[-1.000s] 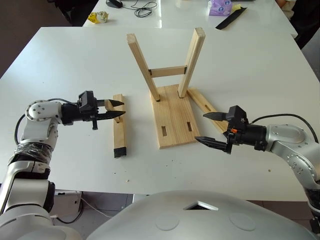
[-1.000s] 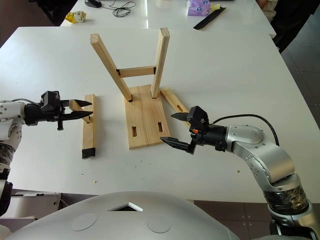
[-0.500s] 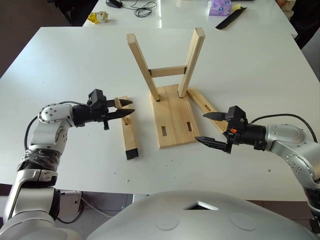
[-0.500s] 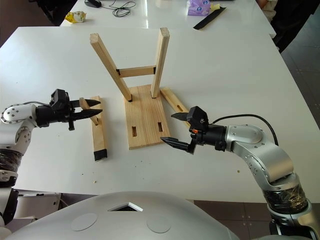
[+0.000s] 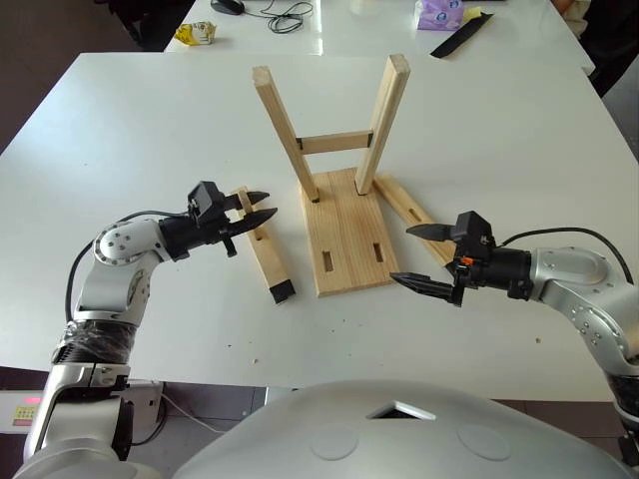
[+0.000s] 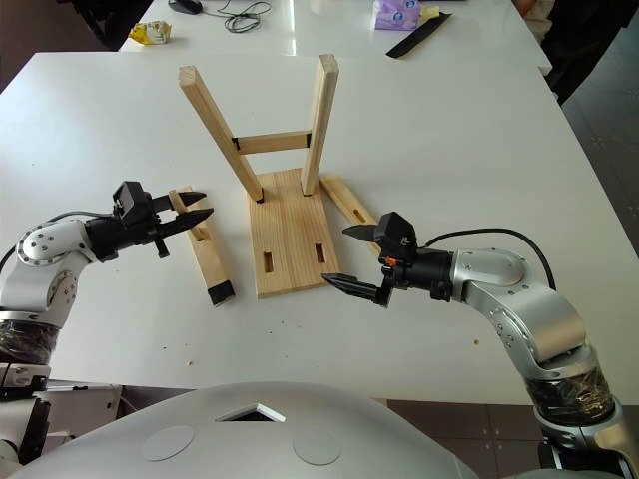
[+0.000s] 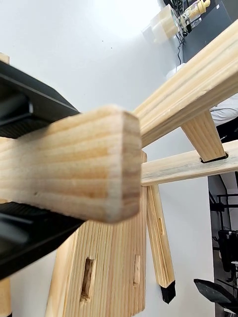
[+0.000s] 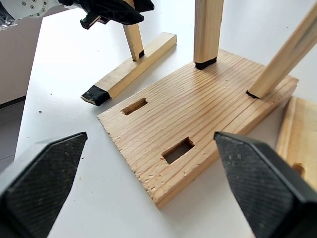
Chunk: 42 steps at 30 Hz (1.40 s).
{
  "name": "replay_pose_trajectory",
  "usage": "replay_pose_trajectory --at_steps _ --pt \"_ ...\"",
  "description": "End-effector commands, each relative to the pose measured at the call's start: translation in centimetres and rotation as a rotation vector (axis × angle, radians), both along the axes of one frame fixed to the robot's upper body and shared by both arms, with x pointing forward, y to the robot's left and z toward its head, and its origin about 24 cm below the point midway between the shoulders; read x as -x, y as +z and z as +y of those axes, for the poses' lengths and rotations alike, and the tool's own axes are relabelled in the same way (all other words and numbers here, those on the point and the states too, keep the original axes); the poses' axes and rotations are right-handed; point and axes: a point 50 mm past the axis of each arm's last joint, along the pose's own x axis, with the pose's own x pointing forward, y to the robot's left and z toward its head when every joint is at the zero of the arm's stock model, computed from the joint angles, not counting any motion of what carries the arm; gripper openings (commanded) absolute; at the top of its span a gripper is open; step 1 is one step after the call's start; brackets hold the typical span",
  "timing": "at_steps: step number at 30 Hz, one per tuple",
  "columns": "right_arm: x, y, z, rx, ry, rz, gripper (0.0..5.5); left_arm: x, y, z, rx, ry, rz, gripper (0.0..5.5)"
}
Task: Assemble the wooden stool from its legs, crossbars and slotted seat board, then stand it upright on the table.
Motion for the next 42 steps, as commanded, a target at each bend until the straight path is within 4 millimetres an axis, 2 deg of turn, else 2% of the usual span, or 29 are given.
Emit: replay_pose_trajectory --at_steps 1,9,17,18,25,29,31,37,42 --pt "-0.4 0.4 -0.2 0.023 0.006 -0.027 4.72 0.4 -1.6 0.2 -0.001 0.001 0.170 1.32" --pt "-0.4 0.2 -0.2 0.032 0.014 -0.030 4.72 0.3 -2.3 -0.1 -0.006 0.044 0.183 1.32" --pt "-0.4 0.2 -0.4 0.039 0.013 -0.034 4.72 0.3 -2.1 -0.2 -0.011 0.032 0.153 1.32" --pt "-0.4 0.2 -0.4 0.040 0.012 -0.034 4.75 0.3 -2.2 0.0 -0.010 0.039 0.167 1.67" --pt "-0.4 0.2 -0.3 0.040 0.016 -0.032 4.75 0.4 -3.6 1.5 -0.070 0.076 0.190 2.59" --pt "-0.5 0.2 -0.4 0.044 0.015 -0.033 4.75 0.4 -4.0 1.6 -0.068 0.083 0.178 3.18" --pt "-0.6 0.2 -0.5 0.045 0.016 -0.035 4.75 0.4 -3.9 1.4 -0.054 0.073 0.168 3.46" --pt "-0.7 0.2 -0.6 0.051 0.013 -0.043 4.75 0.4 -2.4 0.7 -0.002 0.018 0.139 3.46" --pt "-0.6 0.2 -0.6 0.050 0.005 -0.051 4.75 0.3 -0.3 1.3 0.009 0.045 0.038 3.46"
